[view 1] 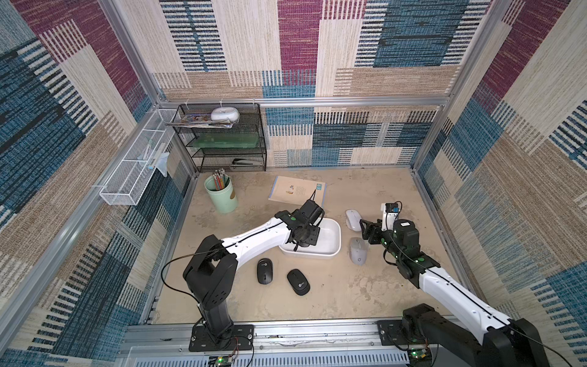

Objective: Take out the mouse from the storage box
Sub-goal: Pick up the mouse from the storage box, then place the mouse at the center of the board.

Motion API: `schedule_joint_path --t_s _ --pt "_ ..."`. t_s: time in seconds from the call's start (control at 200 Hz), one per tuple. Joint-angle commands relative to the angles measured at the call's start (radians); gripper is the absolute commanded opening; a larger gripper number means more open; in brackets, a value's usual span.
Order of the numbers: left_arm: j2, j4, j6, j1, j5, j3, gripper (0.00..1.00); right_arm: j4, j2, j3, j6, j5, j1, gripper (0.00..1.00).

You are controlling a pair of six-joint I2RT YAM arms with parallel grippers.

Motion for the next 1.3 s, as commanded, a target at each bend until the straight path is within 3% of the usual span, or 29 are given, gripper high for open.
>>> schedule_joint_path --t_s 0.0,0.306,0.596,1.142,1.297 --pt "-0.047 -0.036 -0.004 -0.038 0.004 -0.017 0.52 -0.004 -0.015 -0.006 0.012 0.052 0.001 0.78" --pt "-0.159 -0.055 0.022 -0.219 0.024 -0.093 0.51 -0.013 -0.065 -0.026 0.033 0.148 0.001 0.78" --pt "-0.071 -0.014 0.086 -0.381 0.066 -0.086 0.51 -0.017 -0.071 -0.031 0.037 0.174 0.001 0.78" --pt "0.141 0.041 0.166 -0.406 0.131 -0.043 0.51 -0.021 -0.079 -0.033 0.043 0.195 0.001 0.78" --pt "0.174 0.037 0.172 -0.406 0.131 -0.03 0.55 -0.023 -0.086 -0.033 0.045 0.19 0.001 0.78"
